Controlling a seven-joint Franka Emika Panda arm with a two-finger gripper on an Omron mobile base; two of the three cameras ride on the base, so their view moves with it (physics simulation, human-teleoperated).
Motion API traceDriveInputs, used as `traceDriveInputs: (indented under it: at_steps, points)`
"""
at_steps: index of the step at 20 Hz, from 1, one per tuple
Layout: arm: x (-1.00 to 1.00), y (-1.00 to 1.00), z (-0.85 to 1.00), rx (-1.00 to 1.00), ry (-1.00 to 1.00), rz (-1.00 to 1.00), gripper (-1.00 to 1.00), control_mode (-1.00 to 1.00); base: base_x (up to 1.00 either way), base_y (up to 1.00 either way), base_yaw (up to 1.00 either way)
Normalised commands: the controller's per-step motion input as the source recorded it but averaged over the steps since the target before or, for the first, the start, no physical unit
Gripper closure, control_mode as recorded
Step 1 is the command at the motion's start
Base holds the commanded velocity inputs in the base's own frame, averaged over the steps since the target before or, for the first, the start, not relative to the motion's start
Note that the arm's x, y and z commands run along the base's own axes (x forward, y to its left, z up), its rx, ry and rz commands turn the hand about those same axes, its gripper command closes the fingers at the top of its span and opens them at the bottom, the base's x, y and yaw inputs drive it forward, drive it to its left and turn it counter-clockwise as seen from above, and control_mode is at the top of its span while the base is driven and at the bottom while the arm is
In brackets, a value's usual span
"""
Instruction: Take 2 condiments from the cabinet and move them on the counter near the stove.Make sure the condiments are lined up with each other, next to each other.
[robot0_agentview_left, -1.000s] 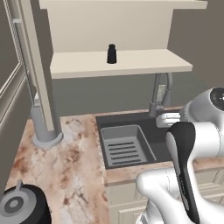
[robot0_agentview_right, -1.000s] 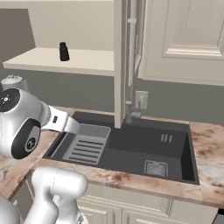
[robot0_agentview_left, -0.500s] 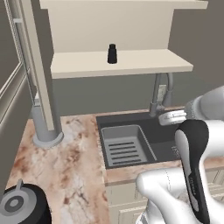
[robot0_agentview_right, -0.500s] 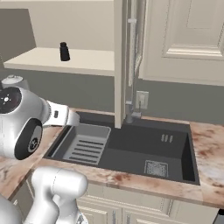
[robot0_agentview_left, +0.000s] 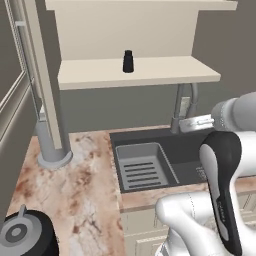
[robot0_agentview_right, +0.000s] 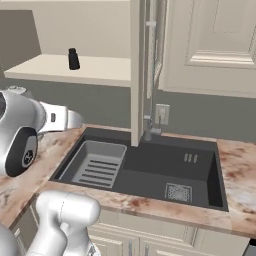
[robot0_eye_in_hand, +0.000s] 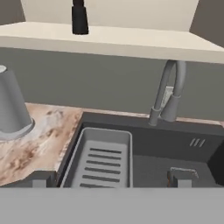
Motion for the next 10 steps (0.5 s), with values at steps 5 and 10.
traceDriveInputs:
  at_steps: [5, 10]
  points:
    - [0.0, 0.28, 0.45, -0.02, -0.12, 0.0, -1.0, -1.0, 0.0, 0.0, 0.0]
    - [0.1, 0.23, 0.41, -0.02, -0.18, 0.0, -1.0, -1.0, 0.0, 0.0, 0.0]
